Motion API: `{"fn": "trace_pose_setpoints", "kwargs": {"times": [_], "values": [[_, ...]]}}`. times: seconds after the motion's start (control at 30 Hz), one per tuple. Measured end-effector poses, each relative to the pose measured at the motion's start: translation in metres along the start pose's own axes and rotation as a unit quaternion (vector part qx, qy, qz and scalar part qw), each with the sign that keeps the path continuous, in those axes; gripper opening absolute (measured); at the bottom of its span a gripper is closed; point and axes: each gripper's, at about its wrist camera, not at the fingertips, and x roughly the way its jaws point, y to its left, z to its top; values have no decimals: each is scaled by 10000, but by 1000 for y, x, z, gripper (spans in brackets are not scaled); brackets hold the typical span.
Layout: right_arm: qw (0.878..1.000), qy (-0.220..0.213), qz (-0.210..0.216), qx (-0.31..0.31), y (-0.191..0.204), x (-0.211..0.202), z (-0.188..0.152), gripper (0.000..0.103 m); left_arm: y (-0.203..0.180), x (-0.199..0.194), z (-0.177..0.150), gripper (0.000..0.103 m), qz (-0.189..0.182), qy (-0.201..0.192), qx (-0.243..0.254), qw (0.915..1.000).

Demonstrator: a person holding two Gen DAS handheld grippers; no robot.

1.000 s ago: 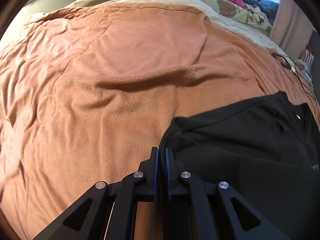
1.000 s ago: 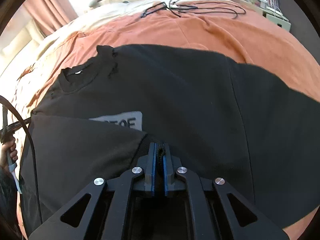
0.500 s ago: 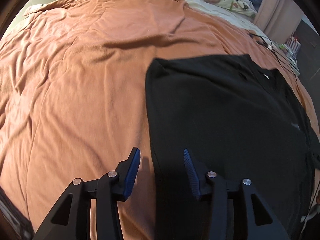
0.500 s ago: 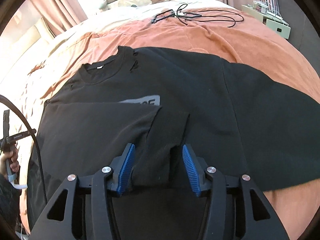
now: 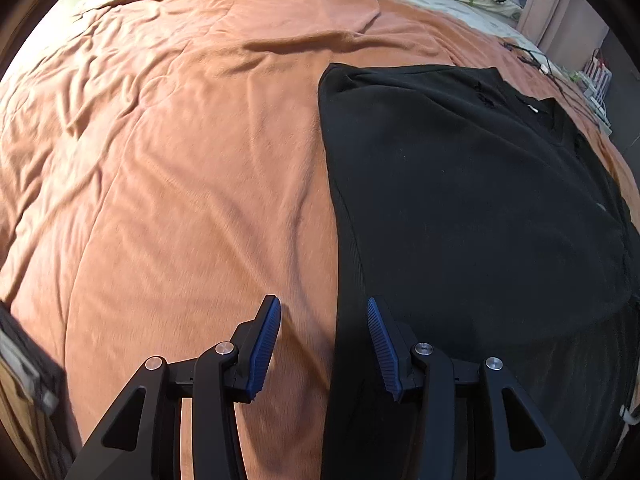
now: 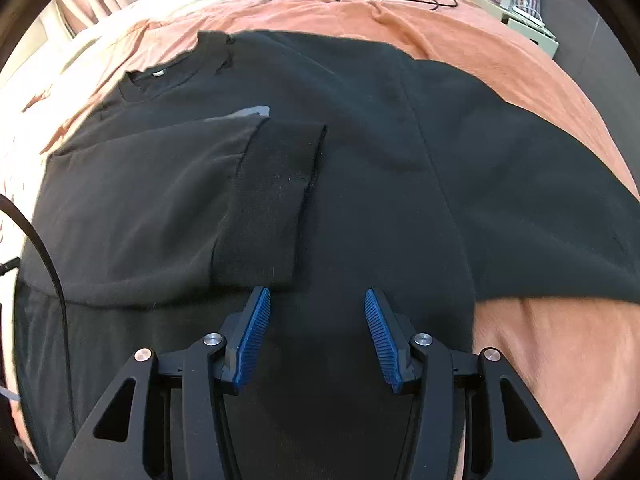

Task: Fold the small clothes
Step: 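Open the right tool and move it to the other sleeve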

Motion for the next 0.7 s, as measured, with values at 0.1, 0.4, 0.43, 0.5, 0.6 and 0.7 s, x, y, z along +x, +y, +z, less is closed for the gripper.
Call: {"fn": "trace_pose_setpoints", "kwargs": {"times": [0.1, 0.4, 0.43, 0.5, 0.6, 0.7], "values": [[9988, -321, 307, 215, -13, -31, -7, 47, -1, -17, -7, 48, -120, -135, -80, 9998], [9949, -941, 234, 274, -39, -105, -35, 47, -19, -101, -35, 85, -321, -1080, -249, 9933], [9939, -1045, 211, 294, -41, -116, -39, 48, -23, -109, -38, 86, -332, -1172, -262, 9922], [9923, -1169, 248, 326, -44, -130, -51, 51, -30, -126, -46, 91, -357, -1373, -332, 9893], [9907, -1323, 201, 247, -43, -151, -67, 61, -44, -145, -57, 94, -485, -1581, -282, 9858], [9877, -1538, 177, 220, -47, -168, -85, 61, -63, -162, -67, 98, -520, -1771, -119, 9827]]}}
